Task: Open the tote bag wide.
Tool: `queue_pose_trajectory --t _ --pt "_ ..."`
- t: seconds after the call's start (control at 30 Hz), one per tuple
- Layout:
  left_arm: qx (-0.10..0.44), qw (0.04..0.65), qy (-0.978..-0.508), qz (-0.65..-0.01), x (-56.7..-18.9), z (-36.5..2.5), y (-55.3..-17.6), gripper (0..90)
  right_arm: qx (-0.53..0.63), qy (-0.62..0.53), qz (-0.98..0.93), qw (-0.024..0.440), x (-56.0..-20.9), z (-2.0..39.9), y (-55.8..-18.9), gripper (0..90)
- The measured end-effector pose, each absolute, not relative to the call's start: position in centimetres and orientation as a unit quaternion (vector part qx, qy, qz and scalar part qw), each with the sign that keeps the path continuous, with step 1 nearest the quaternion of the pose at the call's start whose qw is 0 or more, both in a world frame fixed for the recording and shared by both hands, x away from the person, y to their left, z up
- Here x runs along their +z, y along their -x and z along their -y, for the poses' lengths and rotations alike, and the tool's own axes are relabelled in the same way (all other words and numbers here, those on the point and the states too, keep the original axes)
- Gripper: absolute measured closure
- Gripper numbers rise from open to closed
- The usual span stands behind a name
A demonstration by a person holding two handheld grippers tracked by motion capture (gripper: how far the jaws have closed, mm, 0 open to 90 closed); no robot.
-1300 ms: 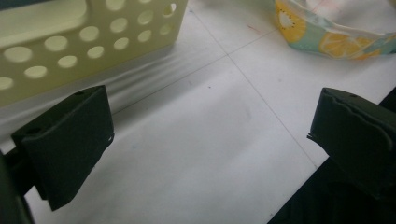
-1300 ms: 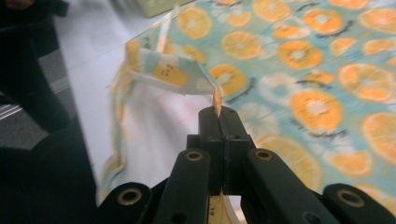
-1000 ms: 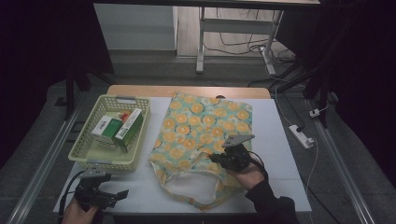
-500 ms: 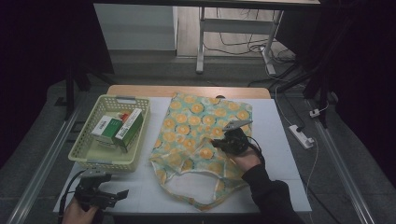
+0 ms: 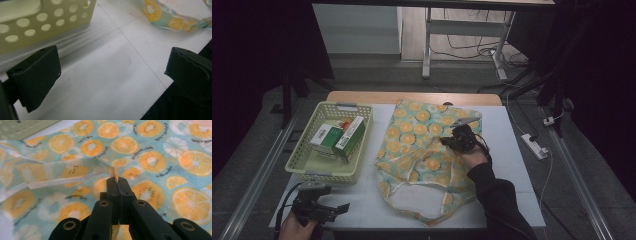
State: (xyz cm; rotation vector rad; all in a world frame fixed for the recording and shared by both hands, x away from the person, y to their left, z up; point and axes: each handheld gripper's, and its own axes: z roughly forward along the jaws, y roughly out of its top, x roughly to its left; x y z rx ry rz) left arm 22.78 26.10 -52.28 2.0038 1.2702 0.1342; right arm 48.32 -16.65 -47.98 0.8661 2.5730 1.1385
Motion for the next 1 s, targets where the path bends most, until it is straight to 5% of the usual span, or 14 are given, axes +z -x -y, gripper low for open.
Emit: queue_pose_trajectory --t 0.6,1.0 --pt "0.048 0.371 -0.782 -0.498 -52.3 -26.1 -22.9 0.1 0.334 -0.333 -0.876 0.1 -52.0 17.6 -52.1 86.7" --pt "0.05 0.371 -0.782 -0.498 -52.3 -26.1 -22.8 0.1 0.361 -0.323 -0.87 0.093 -50.0 17.5 -50.5 47.7"
